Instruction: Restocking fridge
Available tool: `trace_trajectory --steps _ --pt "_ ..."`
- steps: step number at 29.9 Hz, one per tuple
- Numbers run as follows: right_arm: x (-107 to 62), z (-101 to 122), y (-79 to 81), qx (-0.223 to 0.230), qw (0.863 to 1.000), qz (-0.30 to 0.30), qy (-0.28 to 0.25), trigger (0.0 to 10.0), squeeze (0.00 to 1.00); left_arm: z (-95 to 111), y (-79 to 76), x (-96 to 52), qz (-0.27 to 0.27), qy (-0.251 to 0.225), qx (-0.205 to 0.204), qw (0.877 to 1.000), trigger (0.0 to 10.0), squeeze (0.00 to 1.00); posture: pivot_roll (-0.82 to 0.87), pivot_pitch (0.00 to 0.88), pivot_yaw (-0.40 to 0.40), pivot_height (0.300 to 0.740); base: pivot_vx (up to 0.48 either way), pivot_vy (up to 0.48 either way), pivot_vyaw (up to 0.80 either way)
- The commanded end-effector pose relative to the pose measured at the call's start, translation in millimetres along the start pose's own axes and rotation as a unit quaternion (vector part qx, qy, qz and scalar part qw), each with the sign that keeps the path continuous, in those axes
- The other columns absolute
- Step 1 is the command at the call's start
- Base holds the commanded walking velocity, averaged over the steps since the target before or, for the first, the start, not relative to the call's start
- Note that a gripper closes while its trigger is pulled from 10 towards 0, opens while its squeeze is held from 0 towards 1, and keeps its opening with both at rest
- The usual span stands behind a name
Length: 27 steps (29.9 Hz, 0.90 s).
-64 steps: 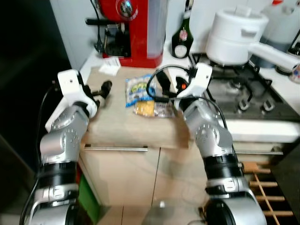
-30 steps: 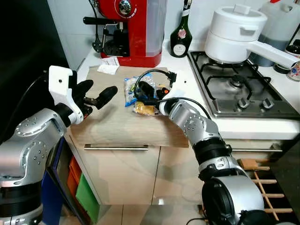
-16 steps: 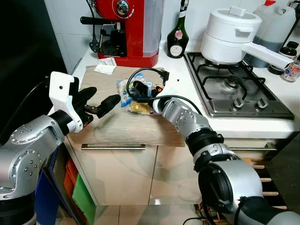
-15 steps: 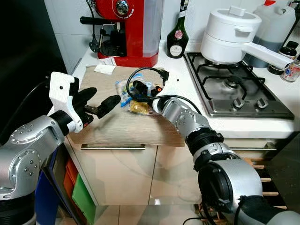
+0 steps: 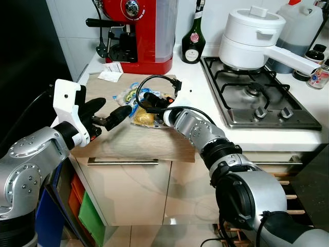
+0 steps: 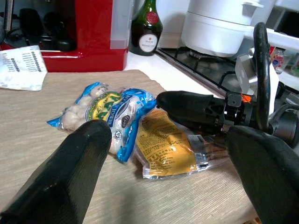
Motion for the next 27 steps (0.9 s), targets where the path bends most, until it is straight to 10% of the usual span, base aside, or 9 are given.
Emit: trace_trajectory --steps 1,3,4,5,6,18,19,20,27 --pt "1.6 -18.4 -5.0 -0.038 0.999 -0.014 0.021 0.0 0.05 8.7 -0.1 1.8 0.006 -0.009 0.026 1.000 10.0 0.00 0.12 0.010 -0.002 0.740 0.000 0.000 0.00" --pt "-3.9 26.6 2.9 -0.166 0.982 -0.016 -0.083 0.0 0.02 8.4 -5.4 4.7 0.007 -0.021 0.031 0.999 10.0 0.00 0.11 0.000 -0.008 0.740 0.000 0.000 0.00" --pt "-8.6 41.0 7.0 -0.202 0.972 -0.012 -0.119 4.0 0.02 8.2 -8.1 6.5 0.007 -0.027 0.030 0.999 10.0 0.00 0.10 0.000 -0.011 0.740 0.000 0.000 0.00" --pt "-11.7 47.9 7.6 -0.216 0.967 -0.011 -0.136 4.0 0.02 7.3 -9.8 8.7 0.007 -0.030 0.027 0.999 10.0 0.00 0.09 0.000 -0.013 0.740 0.000 0.000 0.00" --pt "-23.2 60.6 2.5 -0.247 0.952 -0.022 -0.177 10.0 0.02 4.3 -13.0 13.8 0.008 -0.034 0.015 0.999 10.0 0.00 0.07 0.000 -0.014 0.740 0.000 0.000 0.00" --pt "-89.3 88.4 -35.9 -0.307 0.904 -0.090 -0.283 10.0 0.00 -5.3 -11.0 26.6 0.028 -0.037 -0.005 0.999 10.0 0.00 0.00 0.000 -0.001 0.740 0.000 0.000 0.00" --pt "-91.3 88.3 -40.4 -0.303 0.905 -0.096 -0.283 10.0 0.00 -7.3 -2.5 26.6 0.049 -0.032 0.003 0.998 10.0 0.05 0.00 0.000 0.003 0.740 0.000 0.000 0.00" --pt "-93.2 88.6 -43.2 -0.302 0.904 -0.100 -0.285 10.0 0.00 -9.0 9.9 26.3 0.078 -0.025 0.015 0.997 10.0 1.00 -0.01 0.000 0.005 0.740 0.000 0.000 0.00" --pt "-103.3 86.6 -27.1 -0.355 0.880 -0.083 -0.306 10.0 0.00 -2.9 66.7 25.6 0.203 -0.015 0.088 0.975 10.0 1.00 -0.02 0.000 0.010 0.740 0.000 0.000 0.00"
Point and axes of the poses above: a point about 5 cm out from each wrist's last joint towards the gripper, its own x axis pointing out of the wrist towards the gripper, its own z axis along the axis of the wrist's last joint, y = z × x, the point moved 6 cm from there along x, pointing out of the wrist towards the gripper, and after that the axes turned 11 degrees about x, right-handed, at the moved point
